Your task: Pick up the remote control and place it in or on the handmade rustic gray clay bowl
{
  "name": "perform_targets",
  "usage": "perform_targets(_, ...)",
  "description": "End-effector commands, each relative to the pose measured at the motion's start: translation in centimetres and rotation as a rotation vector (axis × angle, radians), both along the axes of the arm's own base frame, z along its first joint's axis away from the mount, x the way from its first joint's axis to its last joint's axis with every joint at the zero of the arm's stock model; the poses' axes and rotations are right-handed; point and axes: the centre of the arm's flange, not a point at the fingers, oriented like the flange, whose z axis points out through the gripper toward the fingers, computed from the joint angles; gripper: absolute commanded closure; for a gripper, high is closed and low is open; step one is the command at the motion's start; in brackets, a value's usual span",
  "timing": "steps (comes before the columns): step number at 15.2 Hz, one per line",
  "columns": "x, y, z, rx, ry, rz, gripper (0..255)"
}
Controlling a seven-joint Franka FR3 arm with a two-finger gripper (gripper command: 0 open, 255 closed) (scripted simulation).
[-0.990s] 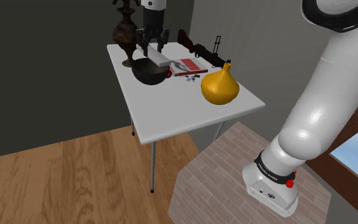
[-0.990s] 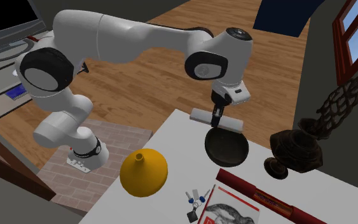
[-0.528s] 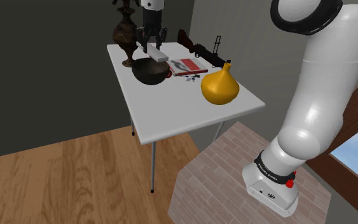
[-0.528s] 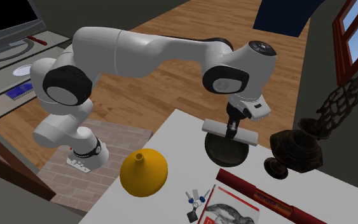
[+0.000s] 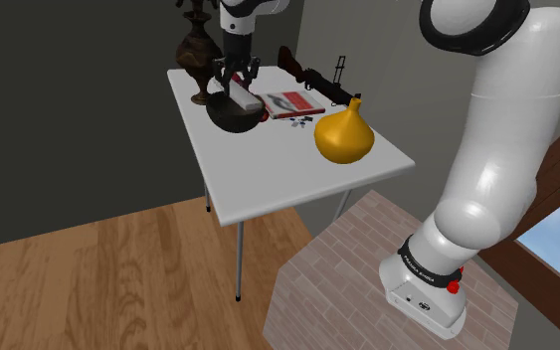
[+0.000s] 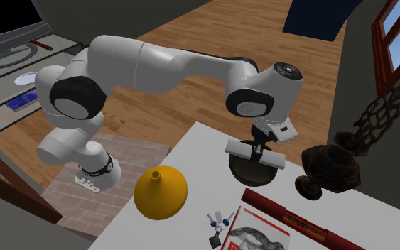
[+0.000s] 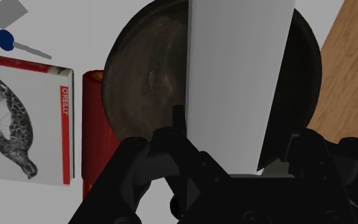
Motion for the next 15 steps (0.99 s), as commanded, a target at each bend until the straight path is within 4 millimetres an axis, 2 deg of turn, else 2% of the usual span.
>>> perform_targets(1,-0.1,-0.1,-1.1,0.0,-0.001,0.0,255)
perform_targets(3,-0.1,-0.1,-2.3,0.0,-0.001,0.0,255)
perform_targets(11,-0.1,-0.1,-2.3,0.0,-0.001,0.0,255)
perform_targets(12,-0.1,-0.1,-2.3,0.0,-0.001,0.0,0)
perform_targets(15,-0.1,-0.1,-2.3,0.0,-0.001,0.0,0)
